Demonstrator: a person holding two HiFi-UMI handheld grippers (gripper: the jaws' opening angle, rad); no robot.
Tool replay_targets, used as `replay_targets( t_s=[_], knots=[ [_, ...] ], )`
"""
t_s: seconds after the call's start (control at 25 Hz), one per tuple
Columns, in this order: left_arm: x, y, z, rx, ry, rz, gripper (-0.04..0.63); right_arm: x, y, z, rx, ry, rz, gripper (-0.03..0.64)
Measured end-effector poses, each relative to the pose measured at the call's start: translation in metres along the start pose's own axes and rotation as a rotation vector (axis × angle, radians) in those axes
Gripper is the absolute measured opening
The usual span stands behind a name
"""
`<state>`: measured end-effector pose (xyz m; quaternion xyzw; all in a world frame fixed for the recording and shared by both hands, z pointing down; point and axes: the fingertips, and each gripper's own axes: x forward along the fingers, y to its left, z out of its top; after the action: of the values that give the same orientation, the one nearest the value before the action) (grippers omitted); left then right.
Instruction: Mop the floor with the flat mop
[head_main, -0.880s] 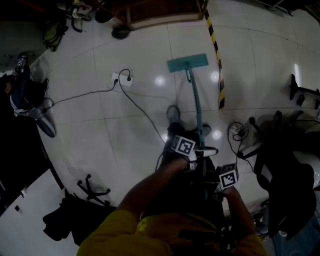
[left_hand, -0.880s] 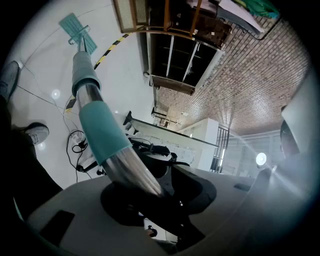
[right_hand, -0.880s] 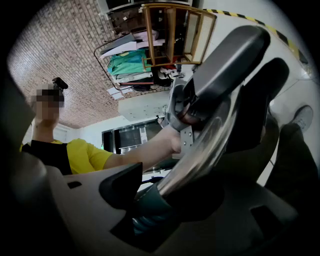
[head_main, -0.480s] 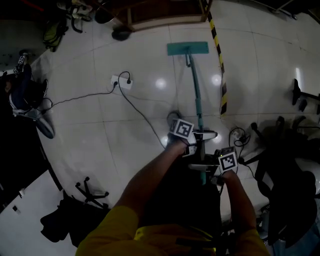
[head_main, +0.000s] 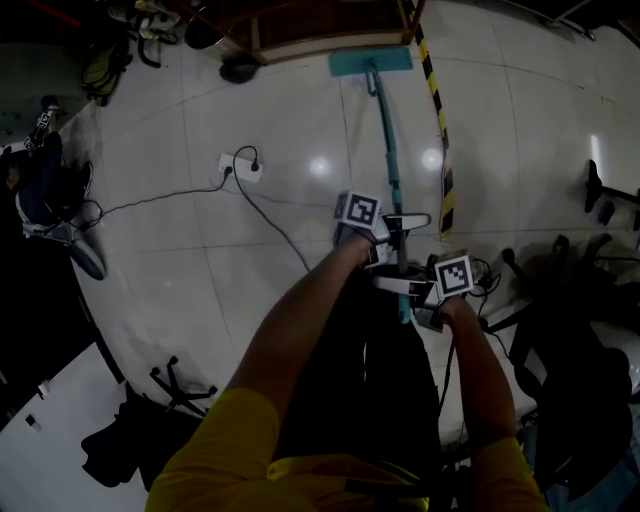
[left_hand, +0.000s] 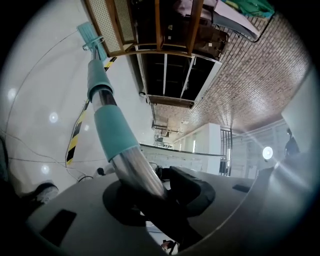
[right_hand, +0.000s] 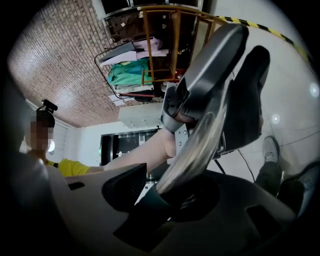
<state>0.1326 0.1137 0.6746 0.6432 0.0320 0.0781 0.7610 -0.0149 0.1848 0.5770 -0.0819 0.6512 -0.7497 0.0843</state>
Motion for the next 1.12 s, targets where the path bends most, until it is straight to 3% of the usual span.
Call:
replay_targets(
  t_s=[0.16, 0.32, 0.44, 0.56, 0.76, 0.92, 1.12],
  knots=[
    [-0.006, -0.008, -0.079, -0.066, 0.019, 0.056, 0.131, -0.004, 0.023, -0.074, 0.053, 0.026, 0.024, 0.179],
    [-0.006, -0.035, -0.175, -0.158, -0.031, 0.043, 0.133, -0.016, 0.059, -0.164, 0.11, 0.079, 0.018, 0.181],
    [-0.01, -0.049, -0.202, -0.16, -0.092, 0.015, 0.133, -0.014, 0.073, -0.196, 0.112, 0.146, 0.018, 0.192],
    [-0.012, -0.046, -0.18, -0.114, -0.118, 0.003, 0.133, -0.009, 0.066, -0.182, 0.092, 0.184, 0.018, 0.187],
    [-0.004, -0.037, -0.1, -0.015, -0.11, -0.043, 0.147, -0.01, 0.042, -0.11, 0.033, 0.209, 0.026, 0.19],
    [0.003, -0.013, -0.042, -0.023, -0.055, 0.001, 0.149, -0.011, 0.019, -0.045, -0.004, 0.164, 0.01, 0.187],
    [-0.007, 0.003, 0.039, 0.001, -0.117, -0.006, 0.147, 0.002, -0.009, 0.028, -0.039, 0.117, -0.044, 0.173]
  ],
)
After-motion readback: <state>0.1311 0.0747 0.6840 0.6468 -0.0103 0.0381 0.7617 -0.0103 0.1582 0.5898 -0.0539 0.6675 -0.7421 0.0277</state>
